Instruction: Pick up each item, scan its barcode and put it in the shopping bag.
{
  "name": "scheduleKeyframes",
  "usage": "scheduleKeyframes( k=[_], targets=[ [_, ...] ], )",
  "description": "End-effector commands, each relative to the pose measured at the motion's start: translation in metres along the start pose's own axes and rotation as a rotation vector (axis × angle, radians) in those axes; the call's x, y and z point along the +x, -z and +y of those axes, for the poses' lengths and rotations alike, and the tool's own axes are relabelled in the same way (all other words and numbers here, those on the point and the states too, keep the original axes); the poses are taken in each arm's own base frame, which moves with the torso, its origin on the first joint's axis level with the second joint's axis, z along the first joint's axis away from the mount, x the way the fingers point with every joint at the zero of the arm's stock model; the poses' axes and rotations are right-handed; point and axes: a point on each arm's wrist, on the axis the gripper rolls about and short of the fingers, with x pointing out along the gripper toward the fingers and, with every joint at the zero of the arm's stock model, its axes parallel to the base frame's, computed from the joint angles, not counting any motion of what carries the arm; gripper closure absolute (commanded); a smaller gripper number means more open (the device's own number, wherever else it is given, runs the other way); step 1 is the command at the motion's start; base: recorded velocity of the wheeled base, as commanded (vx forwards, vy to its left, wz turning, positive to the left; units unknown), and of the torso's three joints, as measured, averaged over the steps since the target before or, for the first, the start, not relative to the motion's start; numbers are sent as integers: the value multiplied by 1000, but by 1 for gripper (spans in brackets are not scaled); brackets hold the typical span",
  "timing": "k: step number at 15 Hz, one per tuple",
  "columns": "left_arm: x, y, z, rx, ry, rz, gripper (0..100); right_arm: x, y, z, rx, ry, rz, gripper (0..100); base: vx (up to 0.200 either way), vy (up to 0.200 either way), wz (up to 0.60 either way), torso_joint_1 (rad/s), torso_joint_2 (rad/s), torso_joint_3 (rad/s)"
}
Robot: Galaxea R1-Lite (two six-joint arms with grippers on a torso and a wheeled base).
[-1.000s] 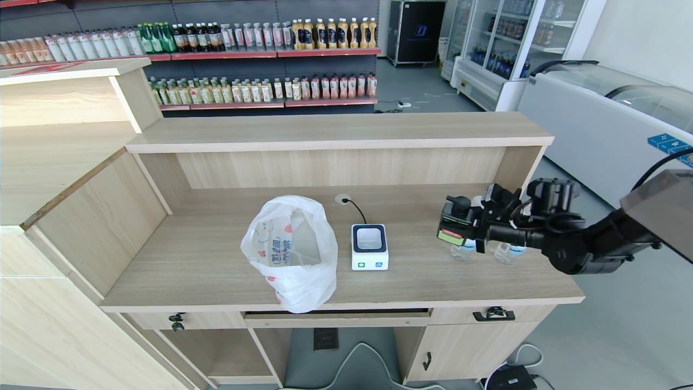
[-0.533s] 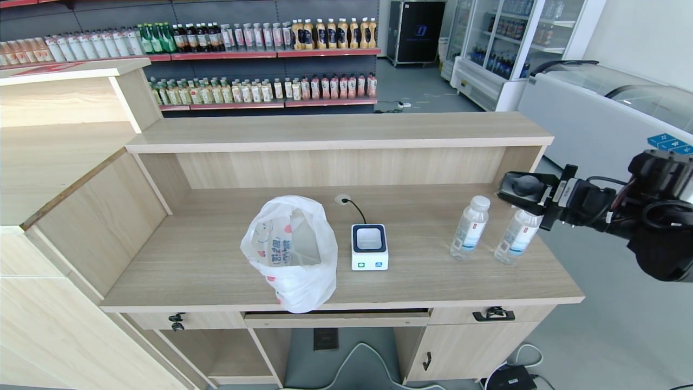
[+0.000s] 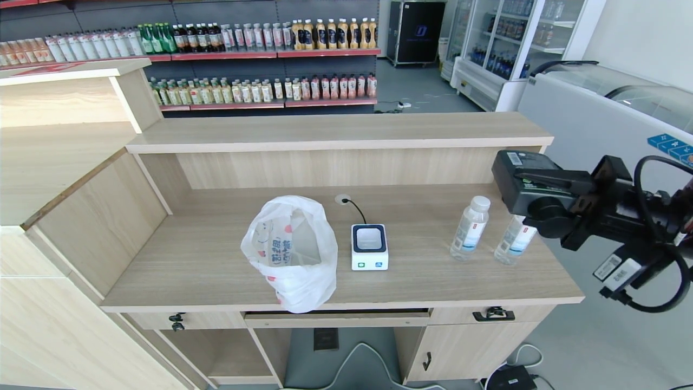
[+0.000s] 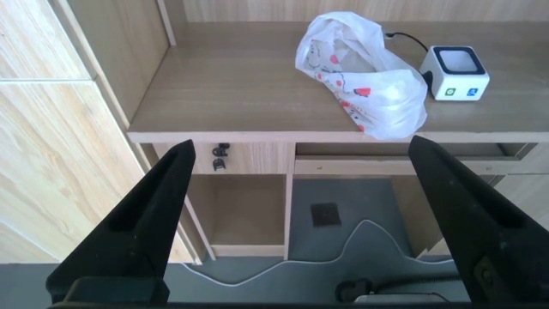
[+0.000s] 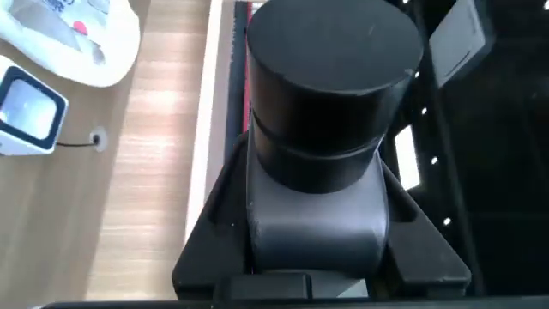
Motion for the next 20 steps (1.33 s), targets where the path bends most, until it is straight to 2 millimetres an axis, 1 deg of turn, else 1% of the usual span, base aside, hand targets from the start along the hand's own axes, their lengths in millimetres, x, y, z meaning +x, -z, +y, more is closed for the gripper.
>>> scheduleKeyframes(
  k=[1, 2, 3, 4, 6, 7, 9, 11, 14, 16, 20],
  targets=[
    [0, 0, 0, 0, 0, -1, 0, -5, -44, -36, -236, 73, -42, 100, 0, 0, 0, 0, 0, 0],
    [0, 0, 0, 0, 0, -1, 0, -1, -57, -49, -363, 126, -68, 100, 0, 0, 0, 0, 0, 0],
    [0, 0, 0, 0, 0, -1, 0, 6, -68, -53, -427, 161, -117, 100, 0, 0, 0, 0, 0, 0],
    [0, 0, 0, 0, 0, -1, 0, 14, -77, -48, -468, 176, -168, 100, 0, 0, 0, 0, 0, 0],
    [0, 0, 0, 0, 0, -1, 0, 38, -97, -38, -523, 230, -298, 100, 0, 0, 0, 0, 0, 0],
    [0, 0, 0, 0, 0, -1, 0, 45, -104, -34, -536, 240, -343, 100, 0, 0, 0, 0, 0, 0],
    [0, 0, 0, 0, 0, -1, 0, 53, -116, -28, -537, 234, -410, 100, 0, 0, 0, 0, 0, 0],
    [0, 0, 0, 0, 0, -1, 0, 55, -127, -27, -528, 232, -471, 100, 0, 0, 0, 0, 0, 0],
    [0, 0, 0, 0, 0, -1, 0, 48, -144, -31, -520, 230, -542, 100, 0, 0, 0, 0, 0, 0],
    [0, 0, 0, 0, 0, -1, 0, 47, -146, -29, -490, 207, -558, 100, 0, 0, 0, 0, 0, 0],
    [0, 0, 0, 0, 0, -1, 0, 48, -144, -32, -457, 204, -554, 100, 0, 0, 0, 0, 0, 0]
  ],
)
